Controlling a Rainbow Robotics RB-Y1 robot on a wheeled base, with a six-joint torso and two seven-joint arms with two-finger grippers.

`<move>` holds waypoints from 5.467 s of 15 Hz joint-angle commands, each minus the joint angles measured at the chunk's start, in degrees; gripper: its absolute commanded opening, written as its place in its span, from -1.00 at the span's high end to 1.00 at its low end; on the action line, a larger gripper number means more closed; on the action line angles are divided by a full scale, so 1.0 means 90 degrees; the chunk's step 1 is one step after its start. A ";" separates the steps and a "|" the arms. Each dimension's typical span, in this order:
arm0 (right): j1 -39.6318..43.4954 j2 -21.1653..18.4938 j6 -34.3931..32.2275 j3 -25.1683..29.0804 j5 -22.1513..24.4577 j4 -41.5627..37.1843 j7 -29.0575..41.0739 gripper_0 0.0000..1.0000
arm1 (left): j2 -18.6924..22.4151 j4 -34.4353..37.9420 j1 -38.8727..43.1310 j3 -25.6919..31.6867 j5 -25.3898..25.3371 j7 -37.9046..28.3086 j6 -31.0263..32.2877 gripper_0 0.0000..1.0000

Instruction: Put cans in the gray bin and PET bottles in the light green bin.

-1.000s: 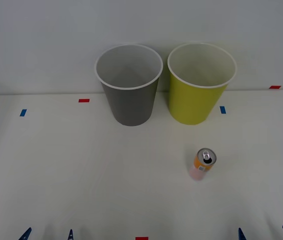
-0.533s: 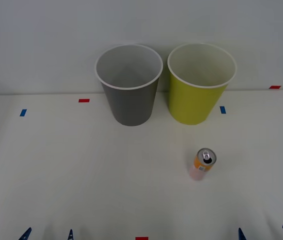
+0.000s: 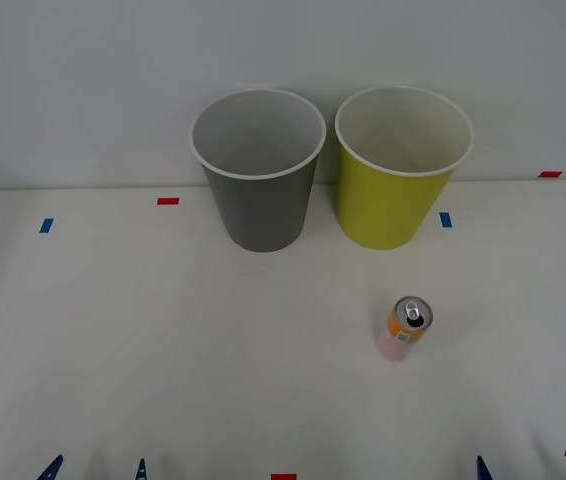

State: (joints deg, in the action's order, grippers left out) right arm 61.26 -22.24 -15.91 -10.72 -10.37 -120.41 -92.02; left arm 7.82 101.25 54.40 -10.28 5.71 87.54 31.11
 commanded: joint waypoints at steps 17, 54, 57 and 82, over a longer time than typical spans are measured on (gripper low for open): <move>0.0000 0.0000 0.0000 0.0000 0.0000 0.0000 0.0000 -1.00 | 0.0000 0.0000 0.0000 0.0000 0.0000 0.0000 0.0000 -1.00; 0.0000 0.0000 0.0000 0.0000 0.0000 0.0000 0.0000 -1.00 | 0.0000 0.0000 0.0000 0.0000 0.0000 0.0000 0.0000 -1.00; 0.0000 0.0000 0.0000 0.0000 0.0000 0.0000 0.0000 -1.00 | 0.0000 0.0000 0.0000 0.0000 0.0000 0.0000 0.0000 -1.00; -0.2275 -0.0762 -0.1084 -0.0986 0.0049 0.1094 -0.0146 -1.00 | 0.0000 0.0000 0.0000 0.0000 0.0000 0.0000 0.0000 -1.00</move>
State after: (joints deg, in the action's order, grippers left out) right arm 42.34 -28.99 -26.88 -18.81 -9.75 -110.62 -93.35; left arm 7.82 101.24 54.40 -10.28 5.71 87.54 31.11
